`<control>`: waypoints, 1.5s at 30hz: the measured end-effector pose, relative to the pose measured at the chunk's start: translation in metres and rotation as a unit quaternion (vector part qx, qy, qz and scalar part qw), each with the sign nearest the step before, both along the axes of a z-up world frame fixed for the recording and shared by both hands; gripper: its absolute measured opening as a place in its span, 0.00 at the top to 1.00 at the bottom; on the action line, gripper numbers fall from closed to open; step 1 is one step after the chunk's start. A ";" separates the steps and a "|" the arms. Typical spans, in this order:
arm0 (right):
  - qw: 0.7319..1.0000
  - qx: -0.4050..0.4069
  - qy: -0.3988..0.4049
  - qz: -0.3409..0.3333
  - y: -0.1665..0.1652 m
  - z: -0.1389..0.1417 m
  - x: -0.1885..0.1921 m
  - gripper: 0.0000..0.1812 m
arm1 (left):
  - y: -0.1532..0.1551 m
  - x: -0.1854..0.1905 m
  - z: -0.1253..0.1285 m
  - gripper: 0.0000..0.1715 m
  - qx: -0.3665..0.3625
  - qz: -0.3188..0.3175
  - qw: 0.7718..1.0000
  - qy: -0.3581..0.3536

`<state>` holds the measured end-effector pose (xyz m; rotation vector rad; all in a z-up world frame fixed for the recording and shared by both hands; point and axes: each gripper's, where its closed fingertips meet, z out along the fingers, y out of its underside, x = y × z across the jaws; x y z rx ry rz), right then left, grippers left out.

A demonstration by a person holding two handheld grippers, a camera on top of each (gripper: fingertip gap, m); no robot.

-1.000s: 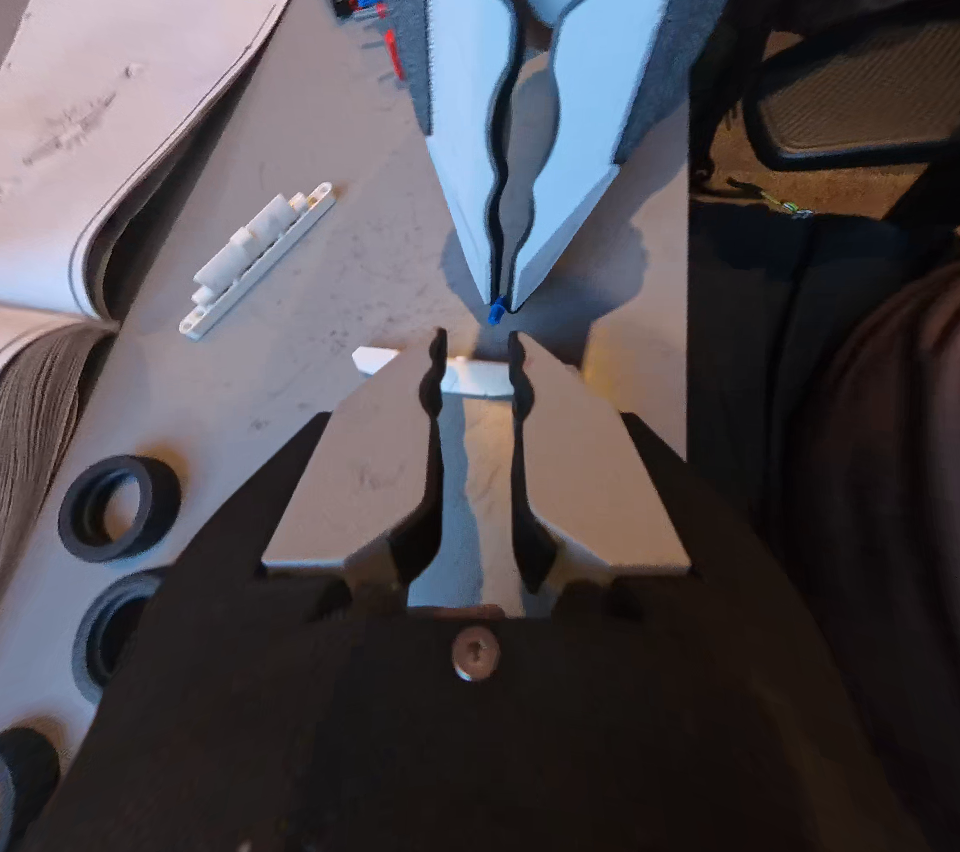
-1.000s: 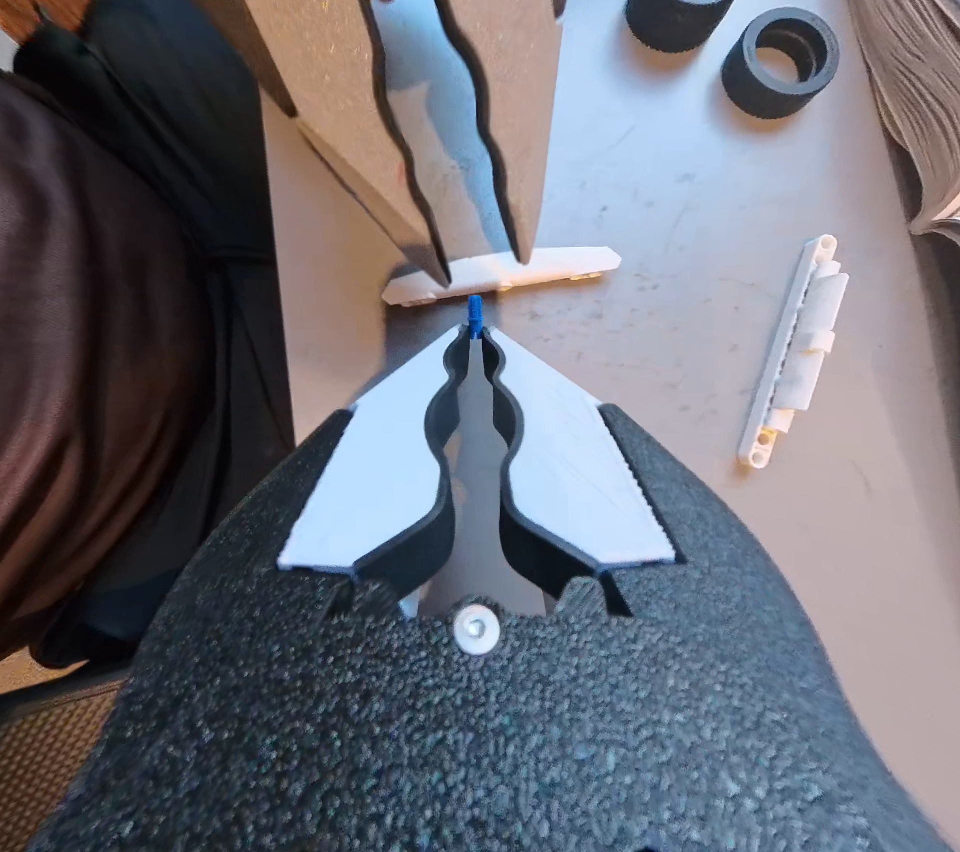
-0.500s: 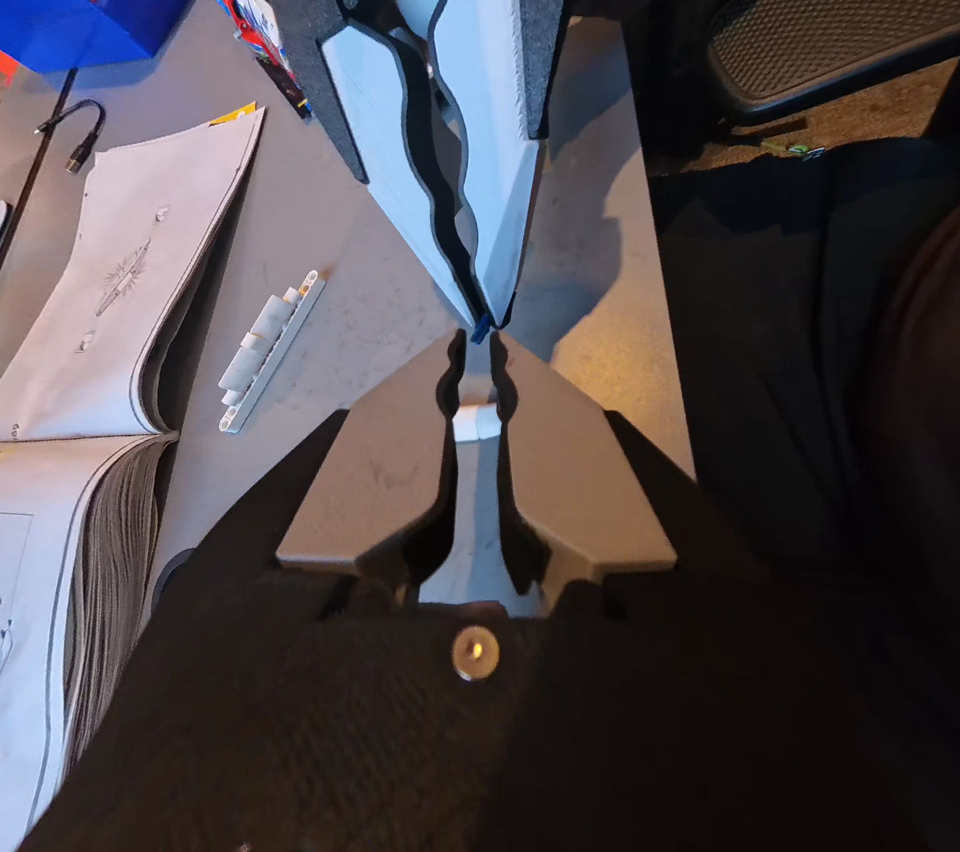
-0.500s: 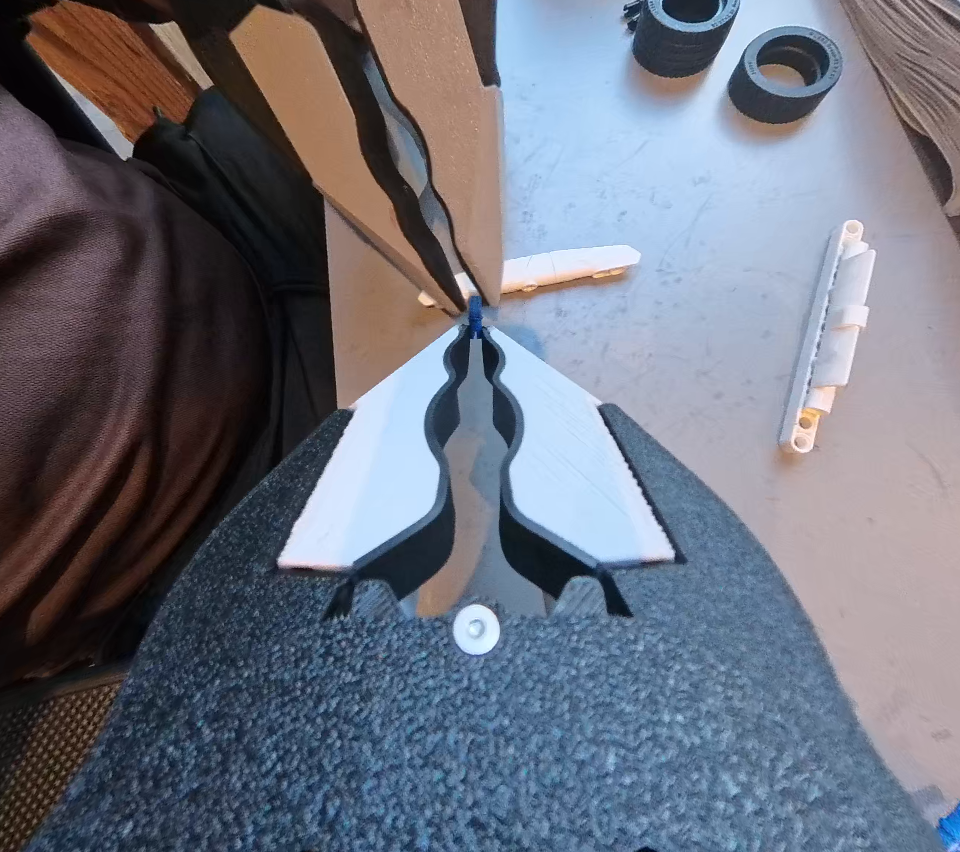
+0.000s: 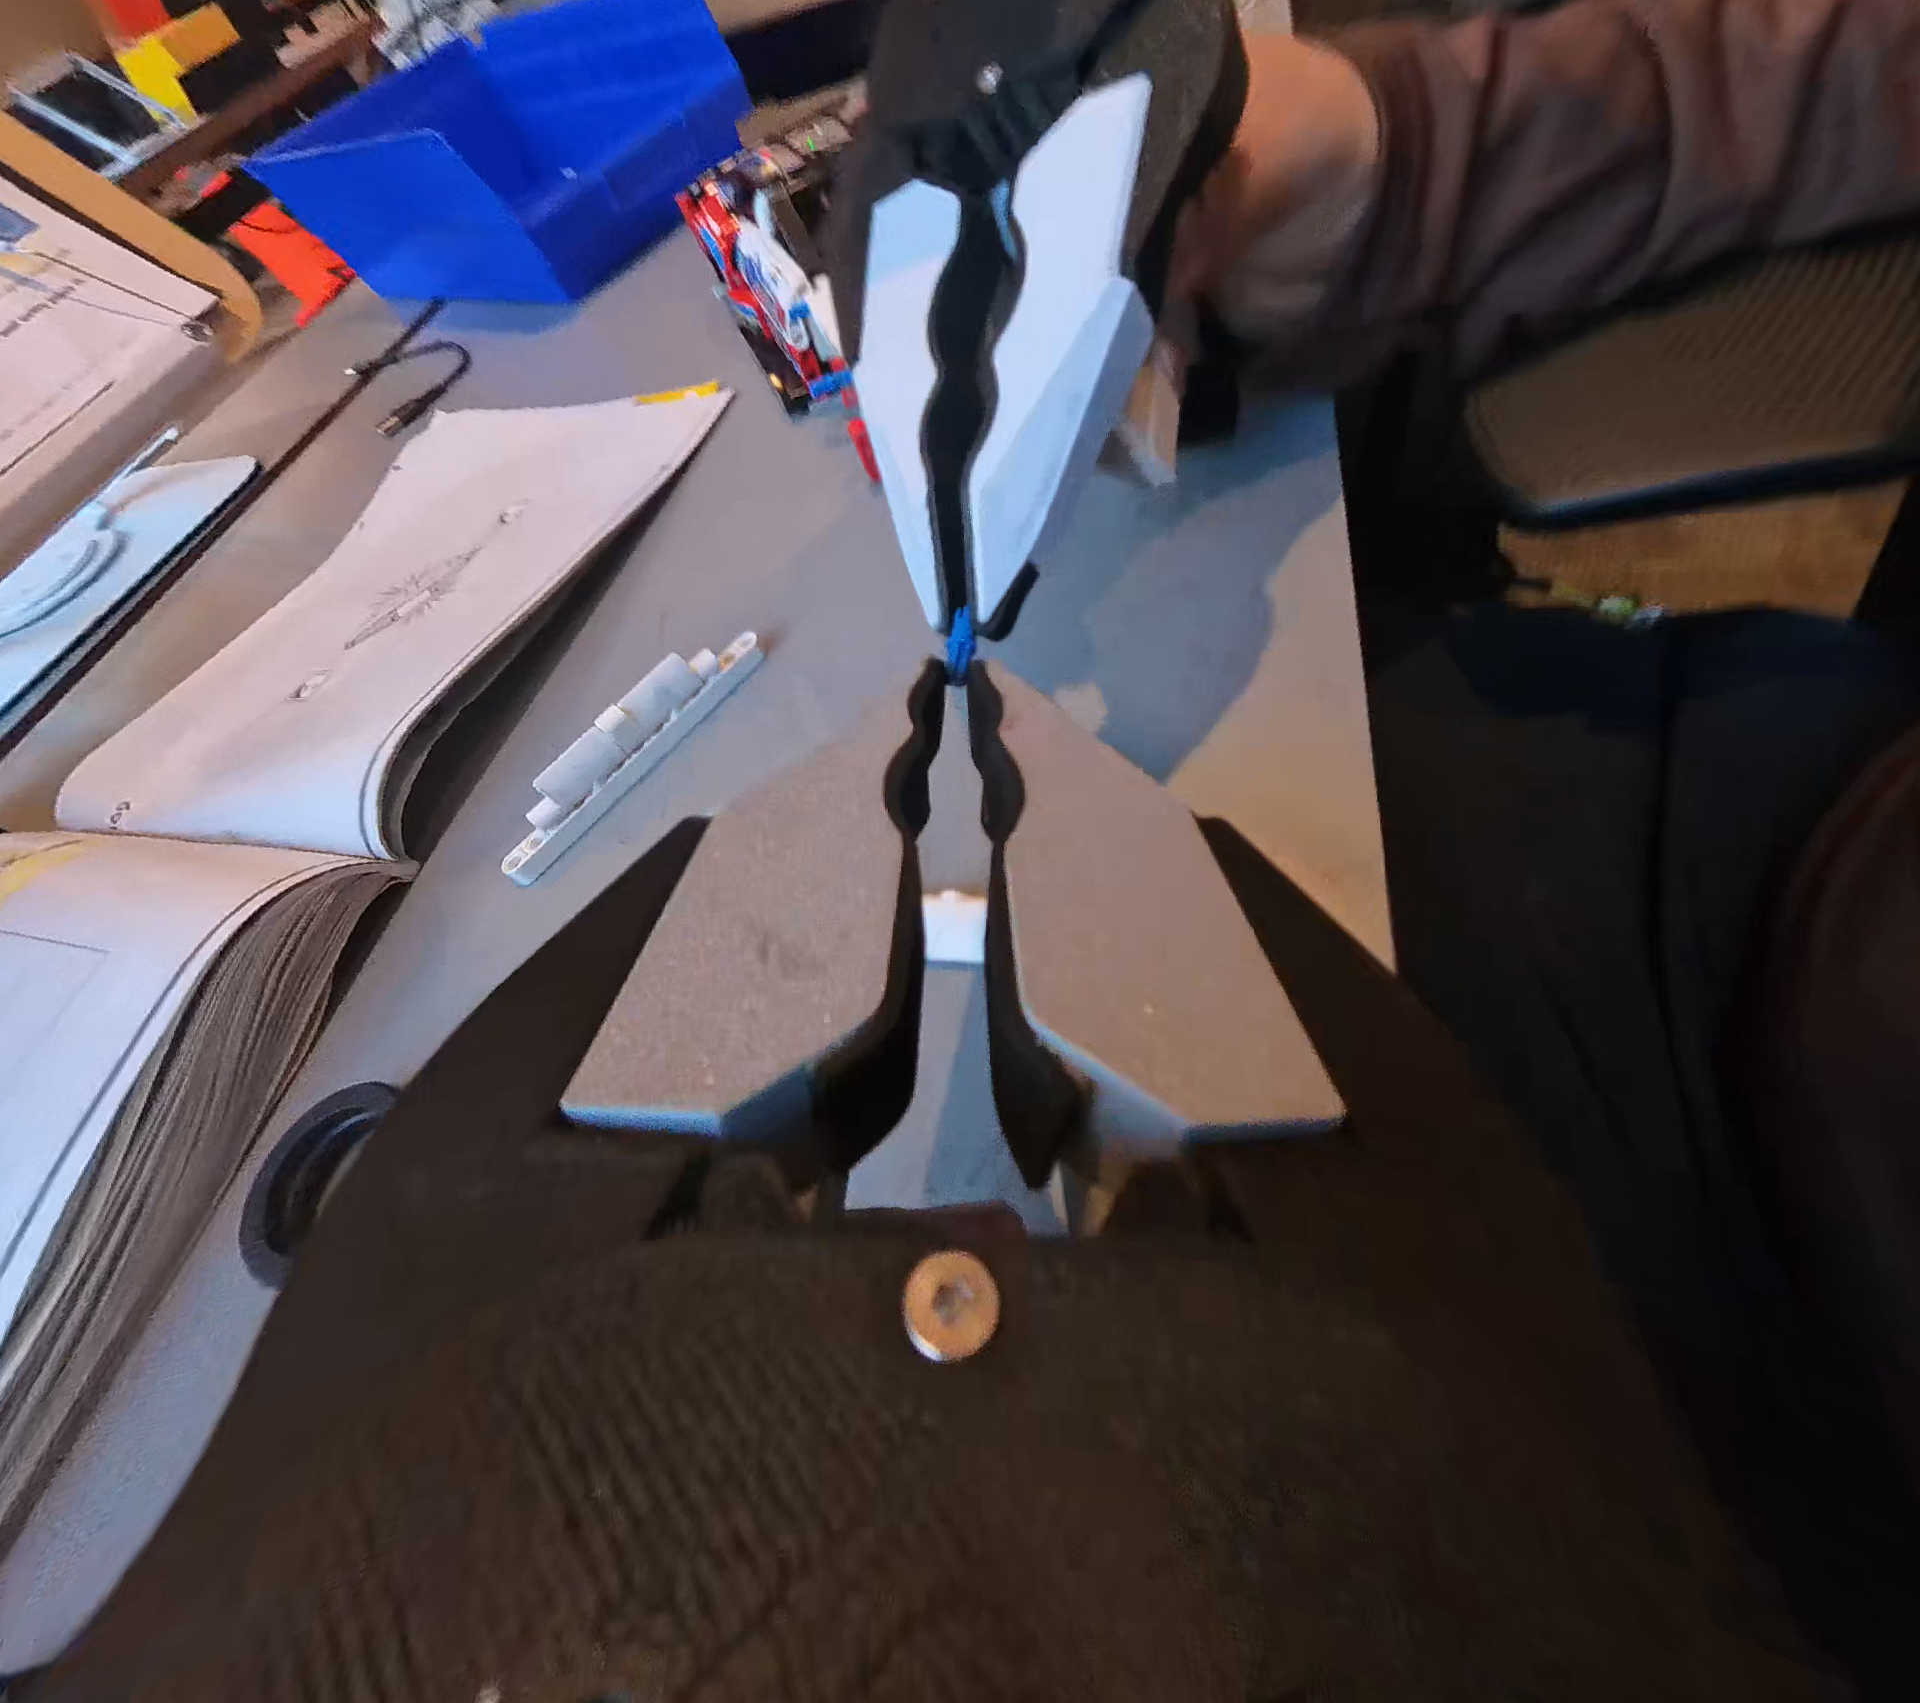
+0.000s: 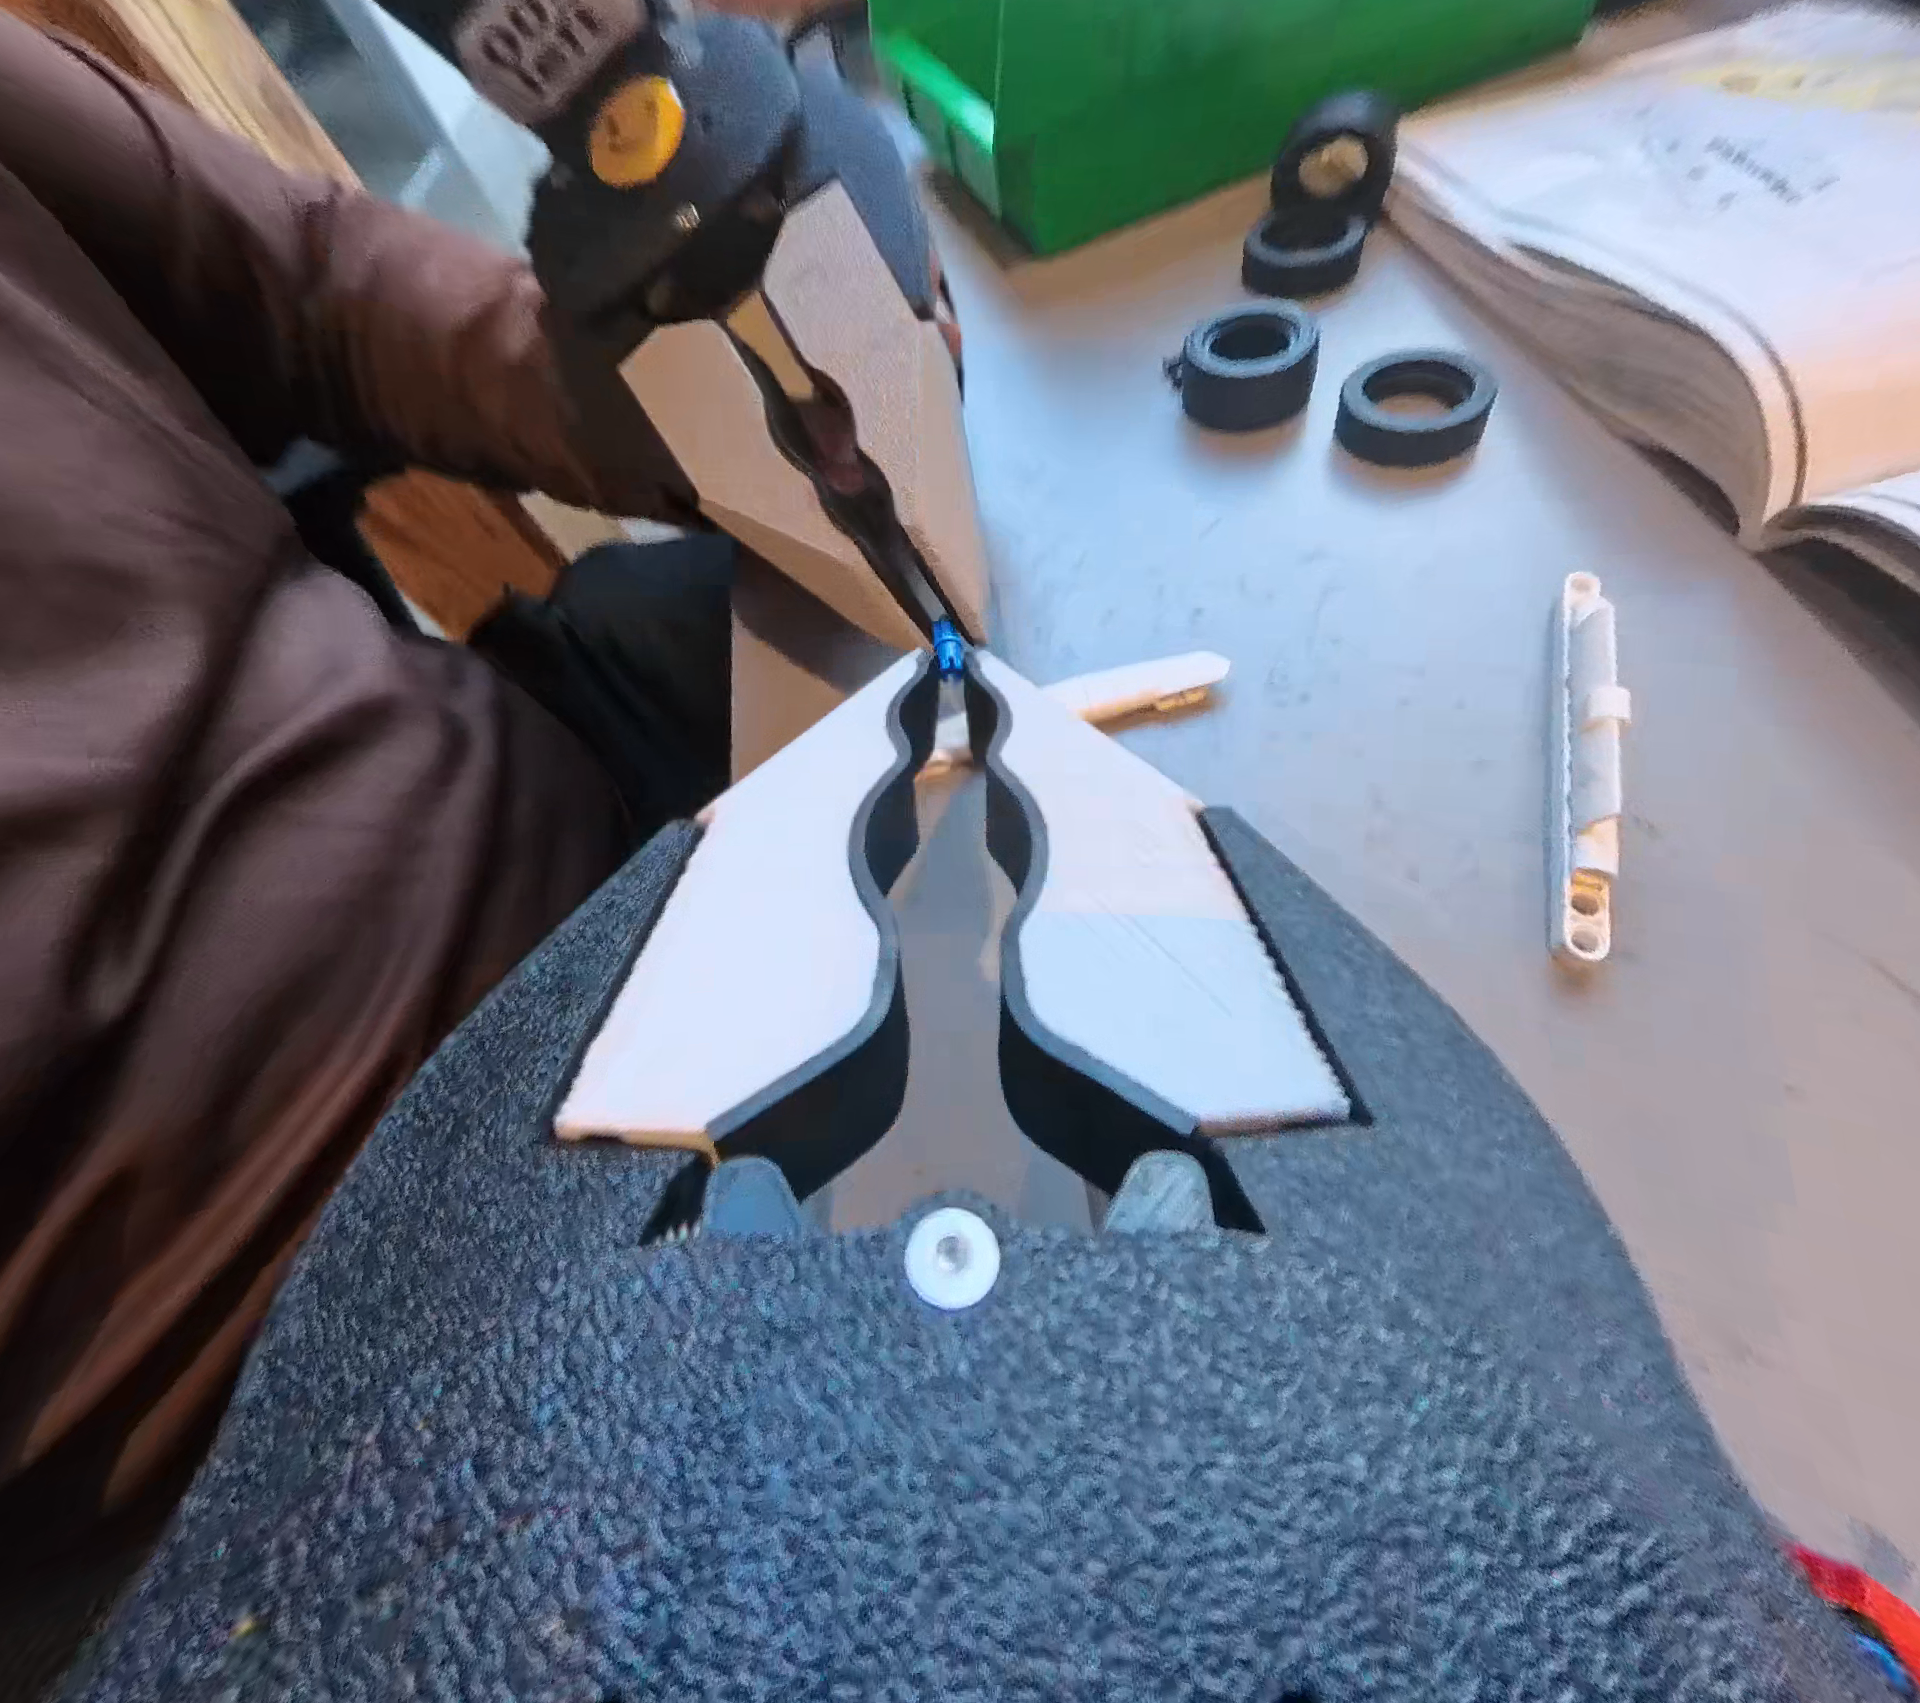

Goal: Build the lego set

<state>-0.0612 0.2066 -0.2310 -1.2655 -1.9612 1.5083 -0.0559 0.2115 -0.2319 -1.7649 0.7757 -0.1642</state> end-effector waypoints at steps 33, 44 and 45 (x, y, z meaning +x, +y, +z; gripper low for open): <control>0.983 0.165 -0.065 -0.049 0.008 -0.052 -0.020 0.98 | -0.007 -0.034 -0.058 0.83 -0.222 0.050 0.974 -0.012; 0.986 0.139 -0.089 -0.030 0.004 -0.055 -0.021 0.98 | -0.011 -0.038 -0.064 0.93 -0.253 0.033 0.967 -0.012; 0.986 0.140 -0.087 -0.032 0.004 -0.055 -0.021 0.98 | -0.010 -0.038 -0.064 0.94 -0.252 0.032 0.967 -0.011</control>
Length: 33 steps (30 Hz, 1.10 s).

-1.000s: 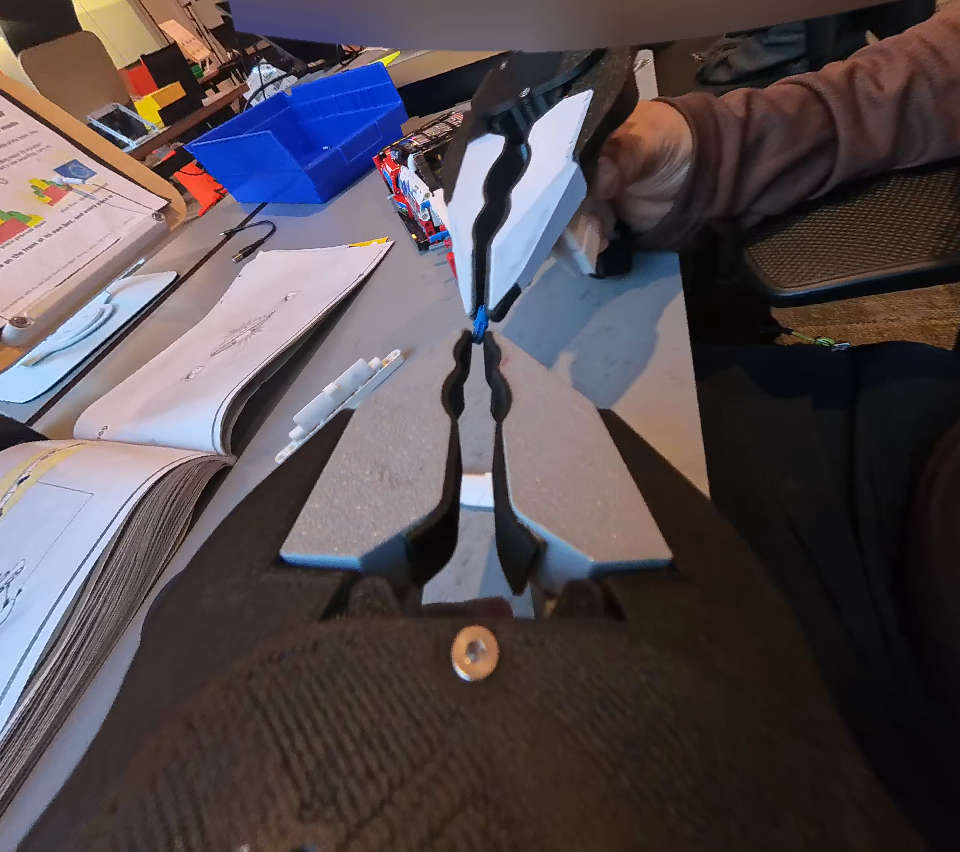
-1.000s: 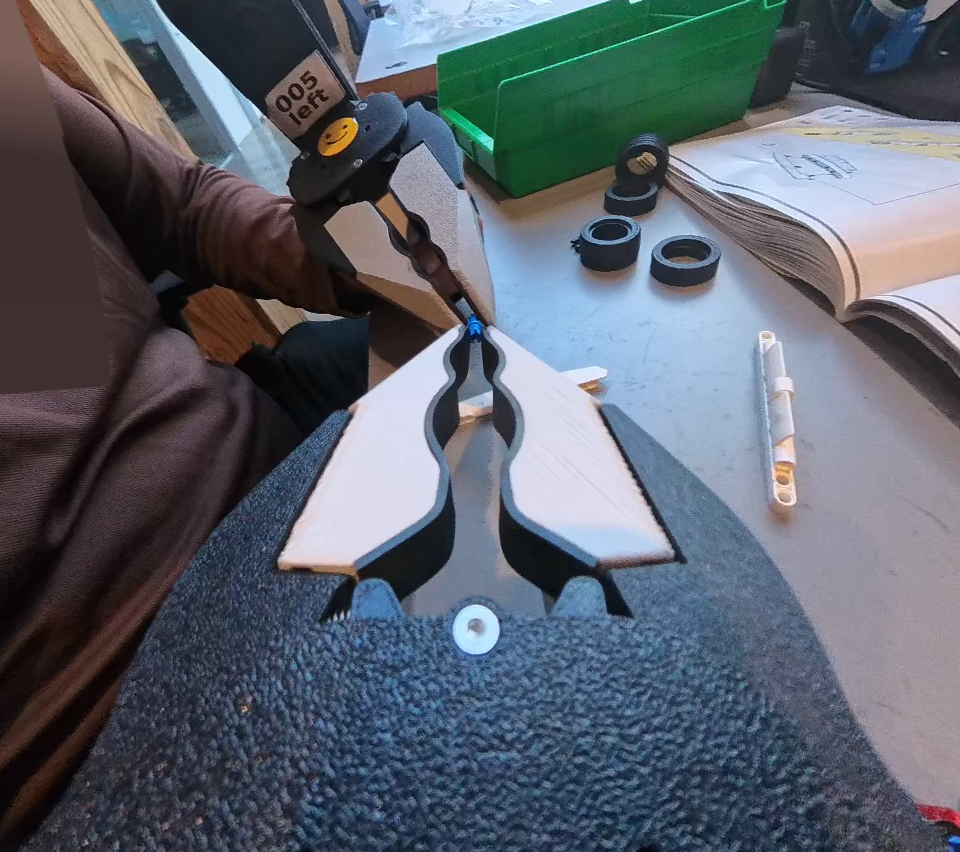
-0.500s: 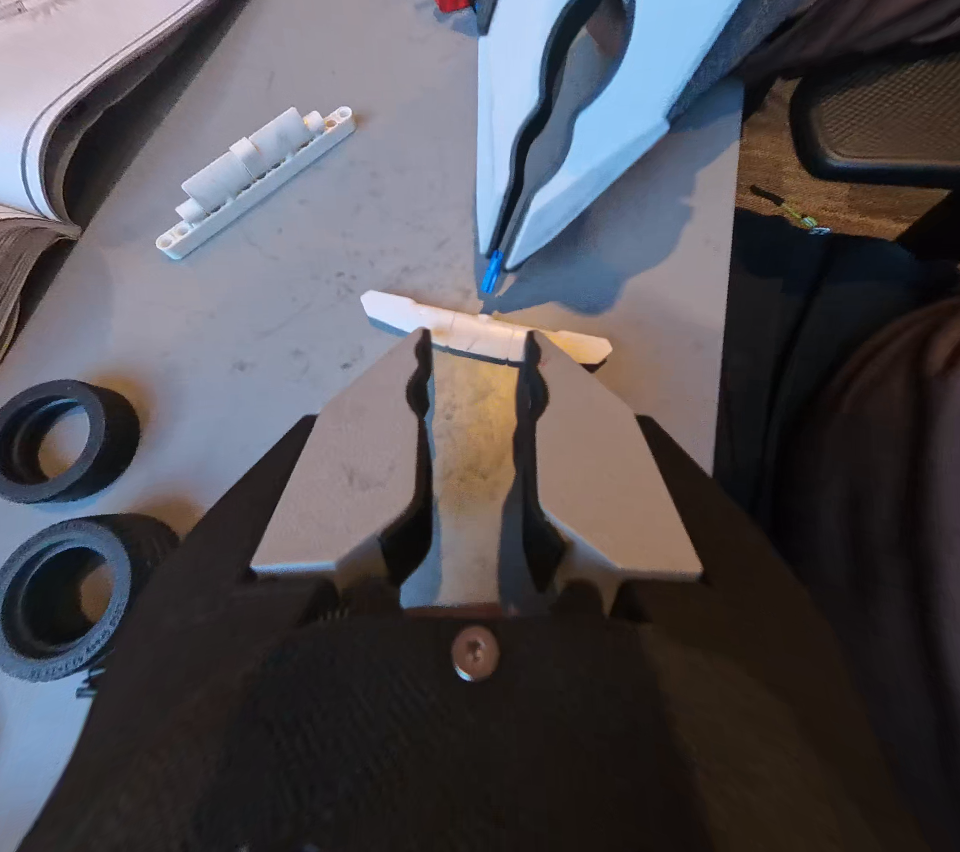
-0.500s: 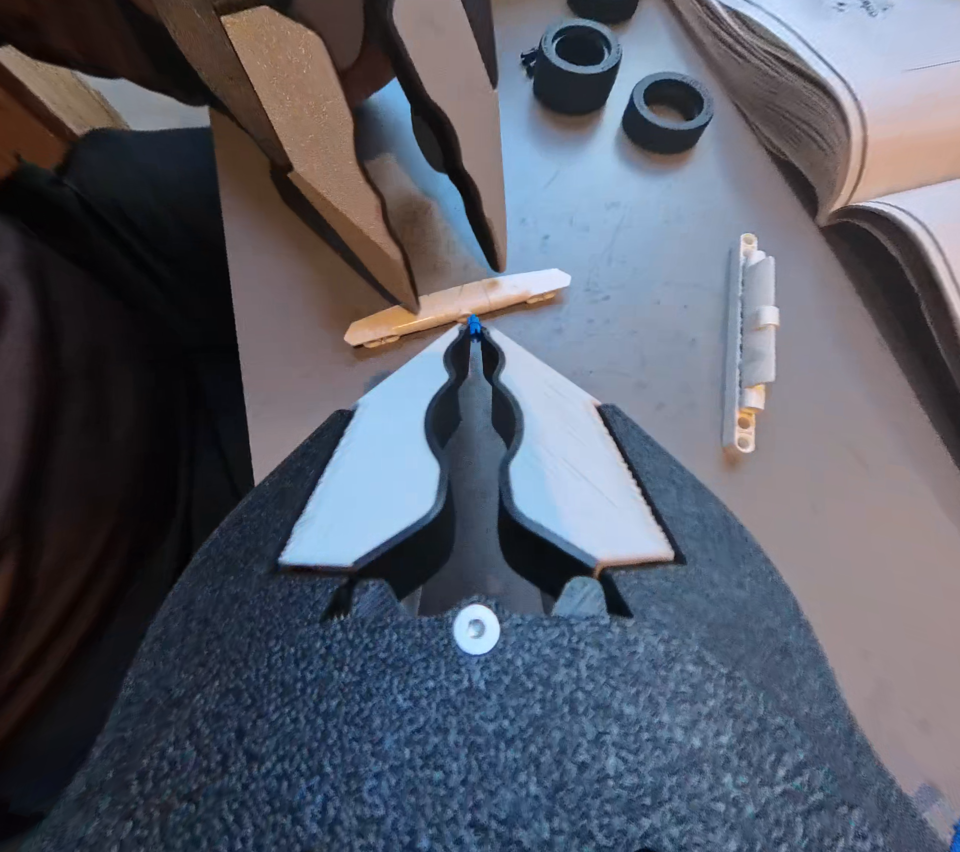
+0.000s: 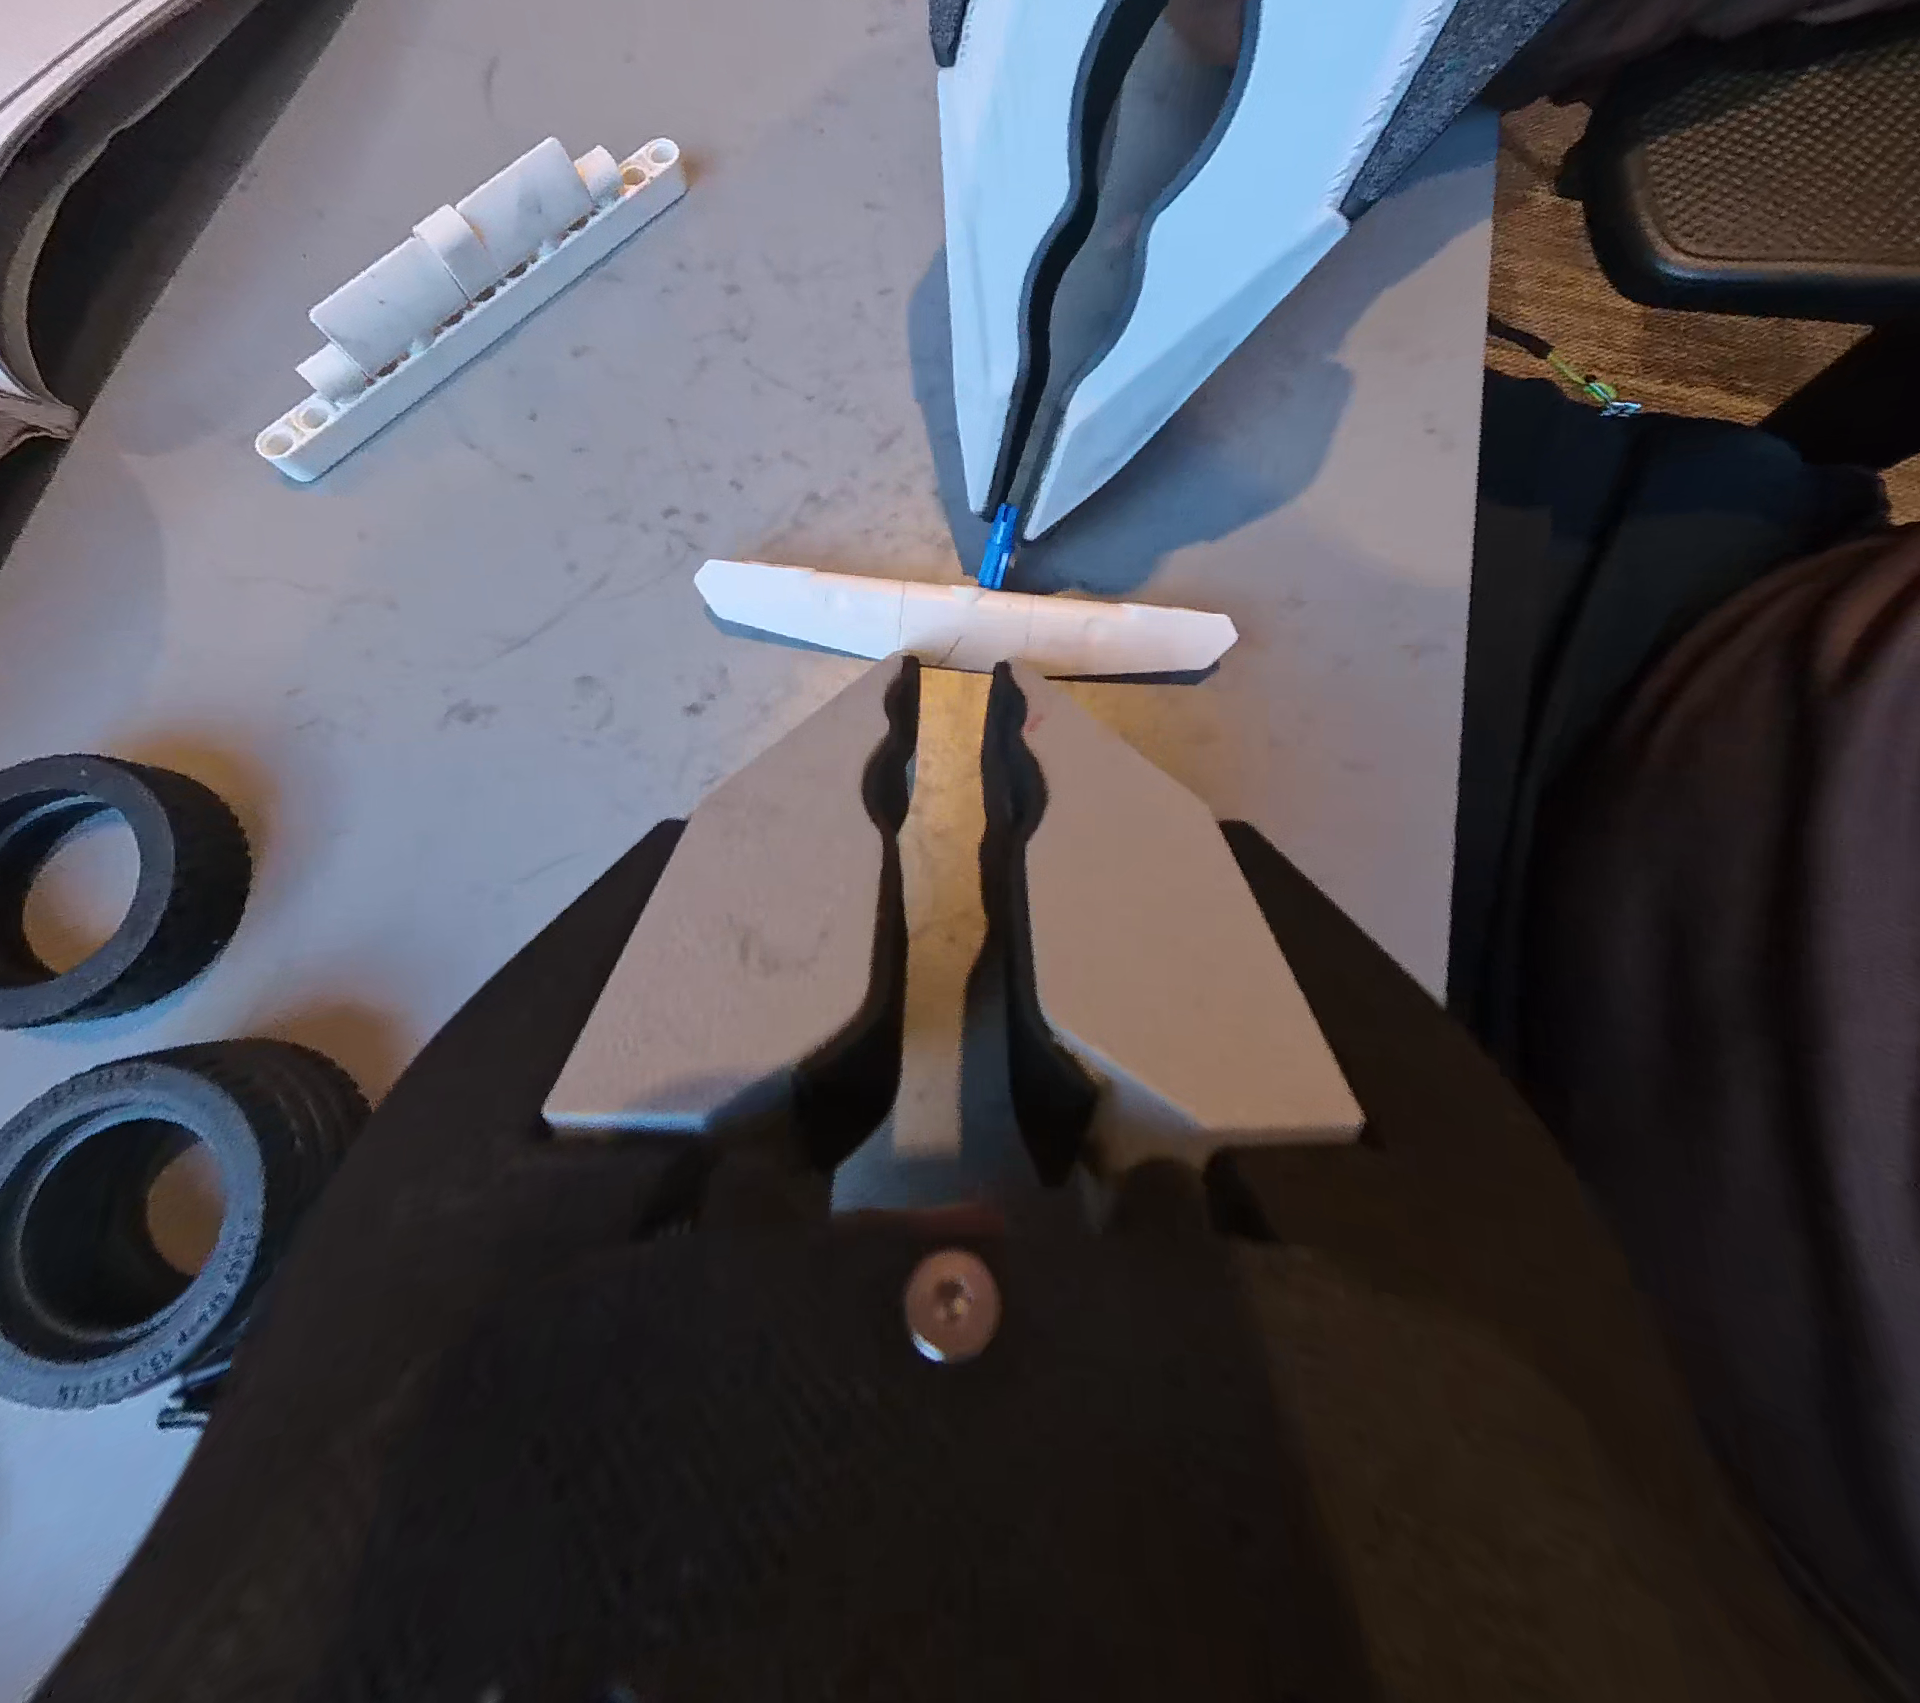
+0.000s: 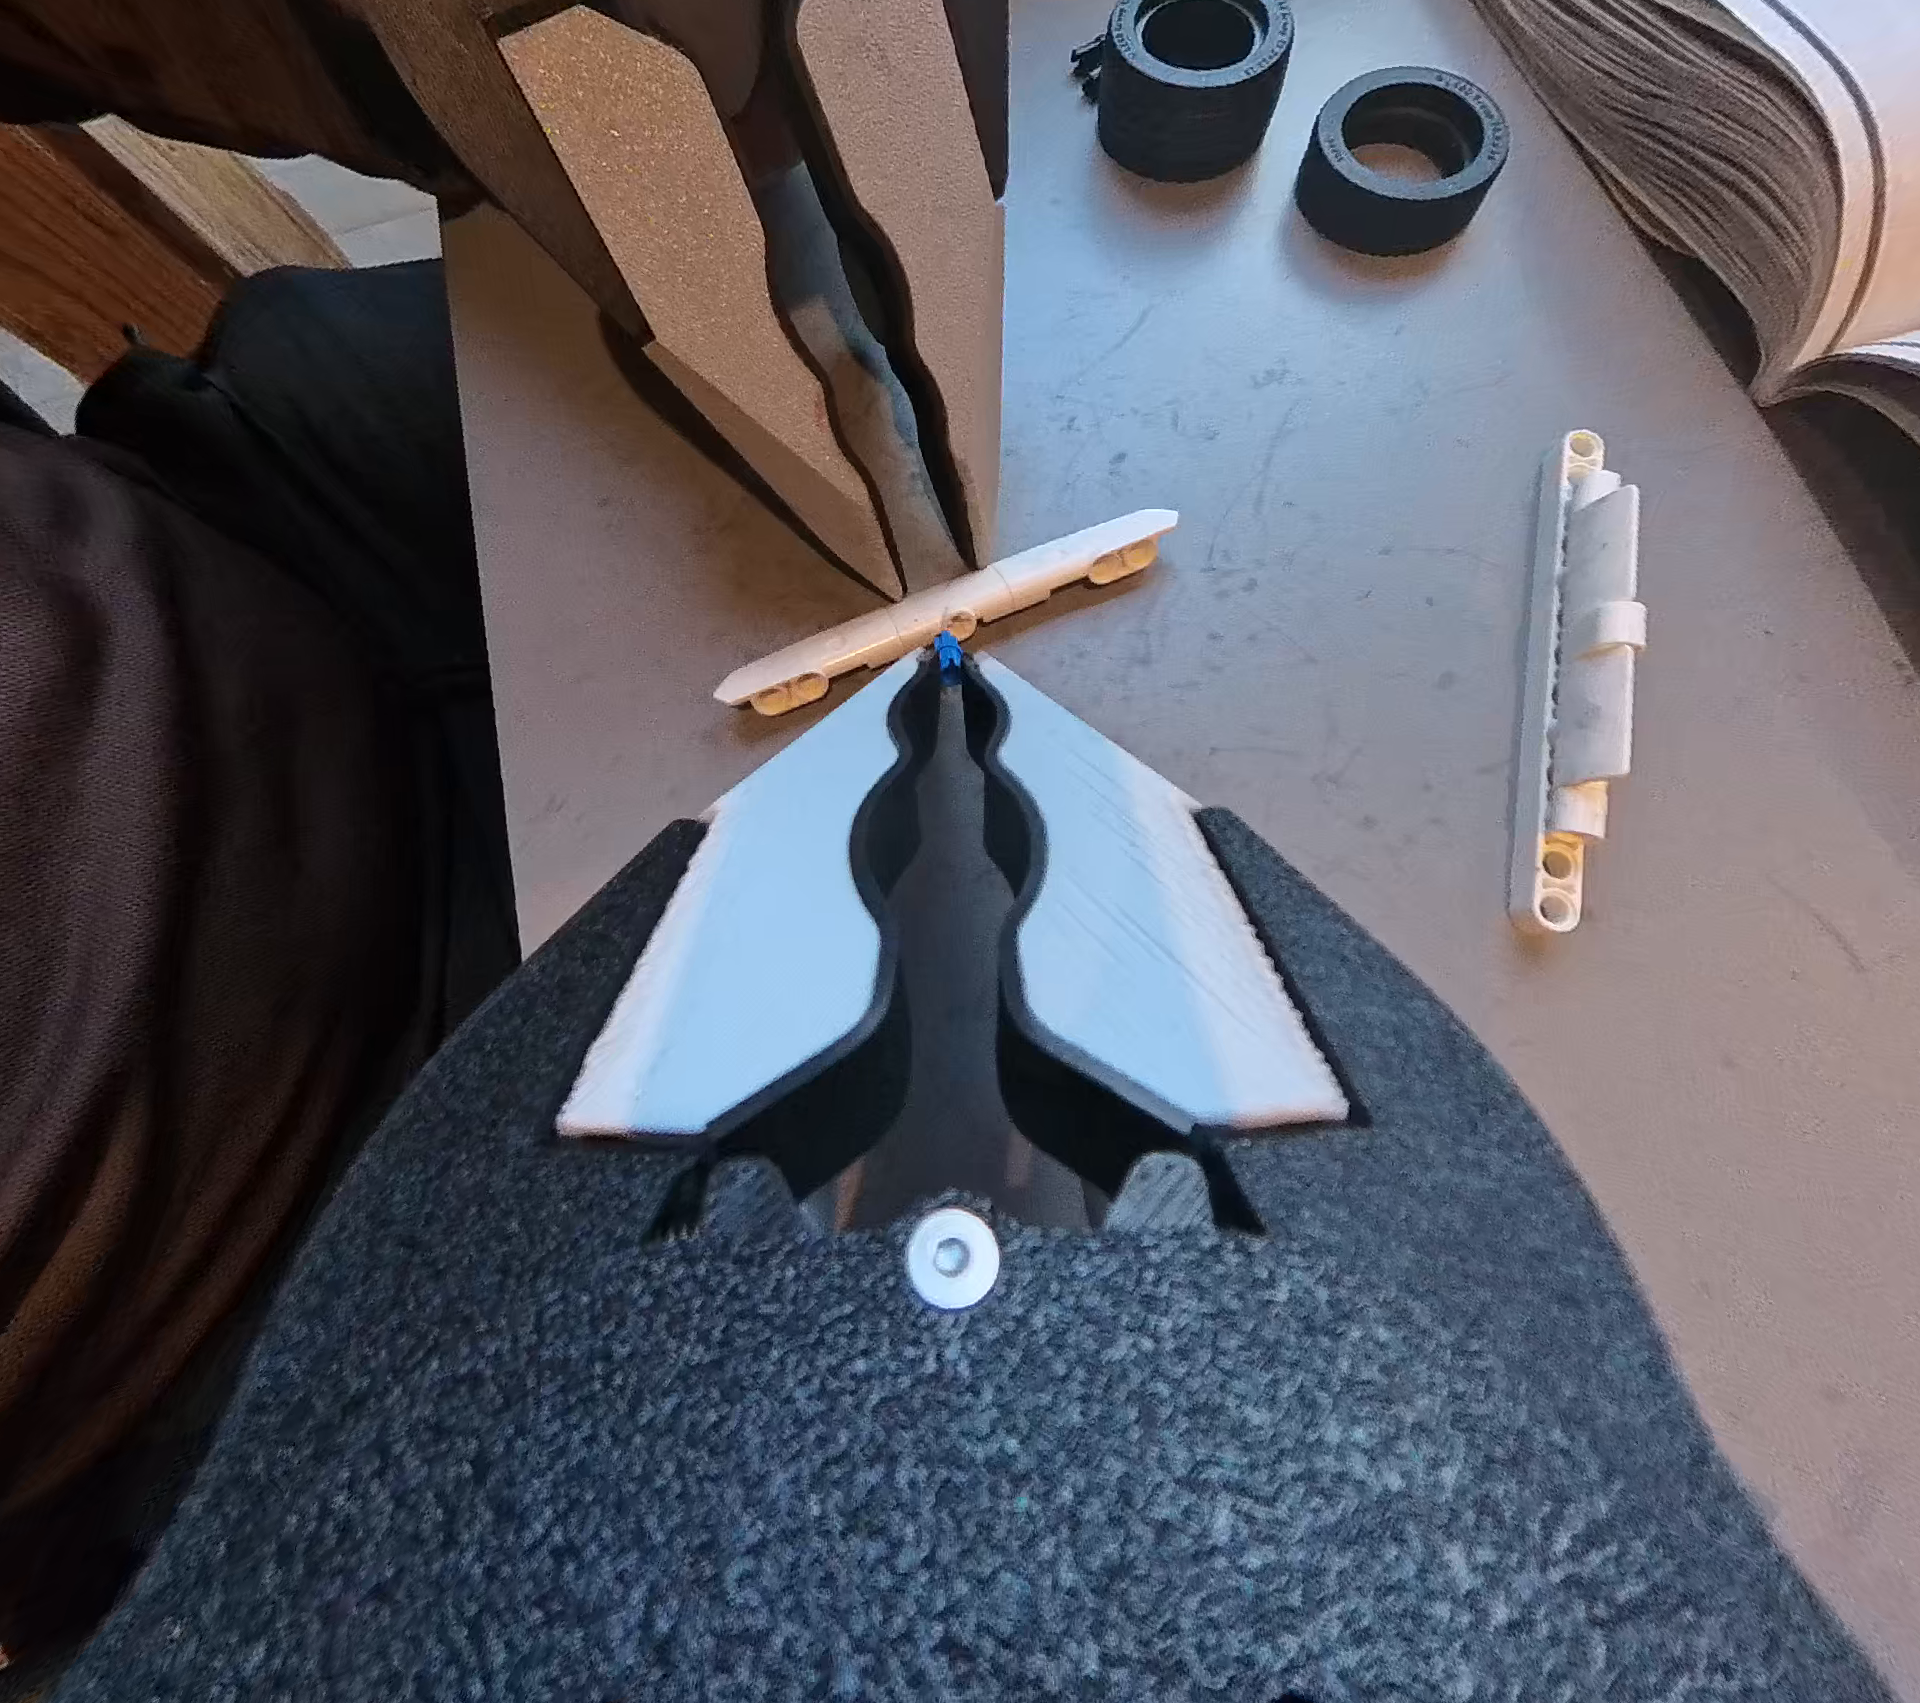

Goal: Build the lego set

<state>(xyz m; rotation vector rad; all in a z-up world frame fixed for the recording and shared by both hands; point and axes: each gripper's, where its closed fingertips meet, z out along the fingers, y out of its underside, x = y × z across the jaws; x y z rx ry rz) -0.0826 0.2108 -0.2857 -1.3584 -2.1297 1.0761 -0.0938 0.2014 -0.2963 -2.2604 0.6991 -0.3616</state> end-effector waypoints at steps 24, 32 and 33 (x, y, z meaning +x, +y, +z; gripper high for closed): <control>1.000 0.013 0.012 -0.012 0.015 0.002 -0.004 0.98 | 0.019 -0.003 0.000 0.98 -0.007 -0.023 1.000 -0.009; 0.999 0.027 0.016 -0.012 0.014 0.001 -0.002 0.98 | 0.019 -0.001 0.000 0.98 -0.011 -0.029 0.999 -0.016; 0.999 0.030 0.017 -0.013 0.014 0.001 -0.002 0.98 | 0.018 -0.001 0.000 0.99 -0.010 -0.033 0.999 -0.014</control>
